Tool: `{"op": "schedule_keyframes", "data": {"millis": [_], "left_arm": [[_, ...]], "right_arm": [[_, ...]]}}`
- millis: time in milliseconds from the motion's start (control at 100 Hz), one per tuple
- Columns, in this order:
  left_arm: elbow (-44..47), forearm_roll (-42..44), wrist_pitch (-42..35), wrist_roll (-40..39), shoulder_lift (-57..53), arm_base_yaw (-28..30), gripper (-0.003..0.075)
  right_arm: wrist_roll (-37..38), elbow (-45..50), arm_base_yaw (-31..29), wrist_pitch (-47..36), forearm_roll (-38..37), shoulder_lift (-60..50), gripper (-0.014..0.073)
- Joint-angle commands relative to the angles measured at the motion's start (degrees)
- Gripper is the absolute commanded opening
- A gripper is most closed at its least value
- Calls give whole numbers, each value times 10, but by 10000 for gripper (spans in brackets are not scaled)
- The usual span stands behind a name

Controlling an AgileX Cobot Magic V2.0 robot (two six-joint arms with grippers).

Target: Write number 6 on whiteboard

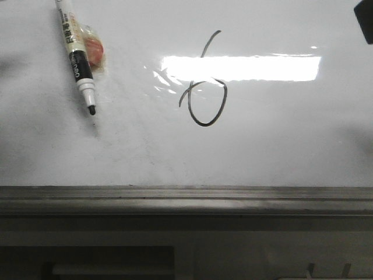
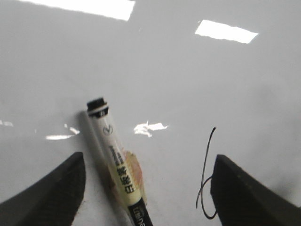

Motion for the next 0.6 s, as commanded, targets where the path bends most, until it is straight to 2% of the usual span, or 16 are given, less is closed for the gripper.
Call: {"op": "schedule_keyframes", "data": {"millis": [0, 80, 150, 220, 280, 320, 340, 590], "left_arm": [[-12, 8, -7, 51, -43, 0, 512], [-11, 8, 16, 94, -81, 0, 499], [-5, 11, 38, 112, -108, 0, 426], [7, 20, 58, 121, -134, 0, 291], [21, 31, 74, 121, -154, 0, 127], [31, 38, 81, 121, -168, 0, 7], [37, 44, 86, 123, -176, 0, -18], [129, 74, 88, 123, -303, 0, -20]], "right_arm": [[-1, -15, -2, -29, 21, -10, 433], [-1, -15, -2, -36, 25, -27, 358], [-1, -9, -2, -51, 39, -54, 230], [-1, 3, -2, -70, 49, -88, 74], [-1, 19, -2, -87, 49, -120, -69], [-1, 36, -2, -98, 49, -147, -64], [-2, 44, -2, -104, 49, -162, -62], [-21, 167, -2, -165, 49, -362, -65]]}}
